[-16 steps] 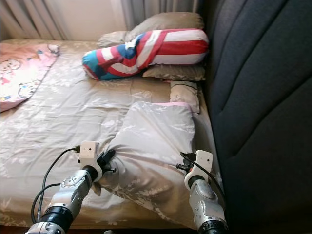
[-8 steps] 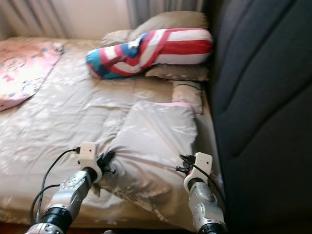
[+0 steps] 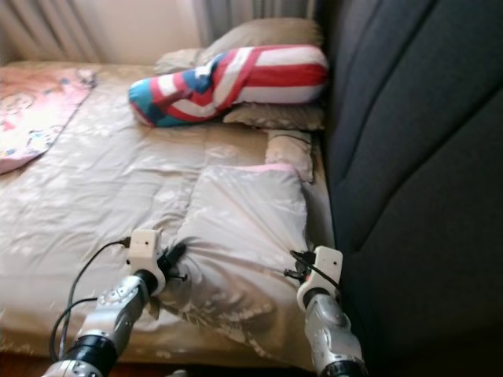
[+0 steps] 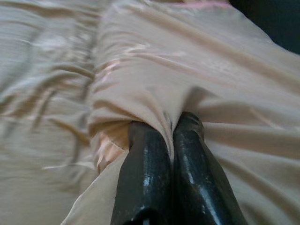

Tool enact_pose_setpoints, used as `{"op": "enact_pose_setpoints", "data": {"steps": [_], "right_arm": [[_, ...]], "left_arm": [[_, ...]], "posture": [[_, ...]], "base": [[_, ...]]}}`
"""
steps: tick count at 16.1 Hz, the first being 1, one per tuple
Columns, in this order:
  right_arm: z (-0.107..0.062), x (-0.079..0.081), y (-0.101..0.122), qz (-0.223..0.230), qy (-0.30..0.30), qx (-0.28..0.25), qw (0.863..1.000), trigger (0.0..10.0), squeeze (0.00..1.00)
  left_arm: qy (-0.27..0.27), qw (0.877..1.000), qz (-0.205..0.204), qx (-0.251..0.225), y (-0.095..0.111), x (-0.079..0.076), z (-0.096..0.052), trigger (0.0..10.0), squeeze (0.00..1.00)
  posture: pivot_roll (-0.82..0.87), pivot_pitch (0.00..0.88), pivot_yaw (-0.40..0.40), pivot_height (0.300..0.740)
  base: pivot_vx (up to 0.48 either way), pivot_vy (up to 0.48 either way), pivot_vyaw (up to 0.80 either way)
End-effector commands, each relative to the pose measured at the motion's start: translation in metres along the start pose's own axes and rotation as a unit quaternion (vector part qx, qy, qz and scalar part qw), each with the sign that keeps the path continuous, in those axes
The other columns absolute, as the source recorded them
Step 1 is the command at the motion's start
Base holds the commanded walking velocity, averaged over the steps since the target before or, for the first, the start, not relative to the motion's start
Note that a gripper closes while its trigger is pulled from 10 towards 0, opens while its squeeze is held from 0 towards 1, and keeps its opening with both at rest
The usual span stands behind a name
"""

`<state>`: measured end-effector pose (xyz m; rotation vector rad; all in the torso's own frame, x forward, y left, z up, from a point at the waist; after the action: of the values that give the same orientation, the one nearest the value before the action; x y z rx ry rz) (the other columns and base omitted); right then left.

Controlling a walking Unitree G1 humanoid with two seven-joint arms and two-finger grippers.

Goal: Clean up the room

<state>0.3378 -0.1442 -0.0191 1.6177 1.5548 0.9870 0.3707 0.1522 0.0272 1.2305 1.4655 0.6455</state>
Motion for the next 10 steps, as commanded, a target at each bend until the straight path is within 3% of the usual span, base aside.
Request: {"op": "enact_pose_setpoints", "data": {"steps": [1,2,5,10], "right_arm": [[-0.001,-0.013,0.01,-0.001,-0.023,-0.018,1.0,10.0,0.0],[-0.001,-0.013,0.01,0.0,-0.023,-0.018,1.0,10.0,0.0],[-0.002,-0.012,0.009,0.002,-0.021,-0.014,1.0,10.0,0.0],[-0.003,-0.01,0.001,0.03,-0.018,0.007,0.999,10.0,0.0]], "left_arm": [[-0.003,0.999,0.017,-0.041,0.022,0.002,-0.001,10.0,0.0],[-0.005,0.999,0.016,-0.041,0.022,0.002,-0.002,10.0,0.0],[-0.045,0.998,0.009,-0.03,0.021,-0.007,-0.002,10.0,0.0],[-0.104,0.993,0.045,0.015,0.014,-0.018,-0.001,10.0,0.0]], "posture": [[-0.05,0.096,-0.024,0.74],[-0.05,0.096,-0.024,0.74],[-0.05,0.098,-0.025,0.74],[-0.05,0.1,-0.027,0.74]], "base": [[0.0,0.0,0.0],[0.0,0.0,0.0],[0.0,0.0,-0.8],[0.0,0.0,-0.8]]}}
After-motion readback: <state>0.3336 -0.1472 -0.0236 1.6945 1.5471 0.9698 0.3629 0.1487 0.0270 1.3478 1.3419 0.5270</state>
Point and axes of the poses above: a point about 5 cm out from each wrist's last joint towards the gripper, its own z axis pointing out of the wrist towards the gripper, its own y axis along the axis of the wrist's last joint, x = y × z, the point moved 6 cm from there along z, pointing out of the wrist towards the gripper, and after that the axes turned 15 degrees about -z, right-handed, at the moved point
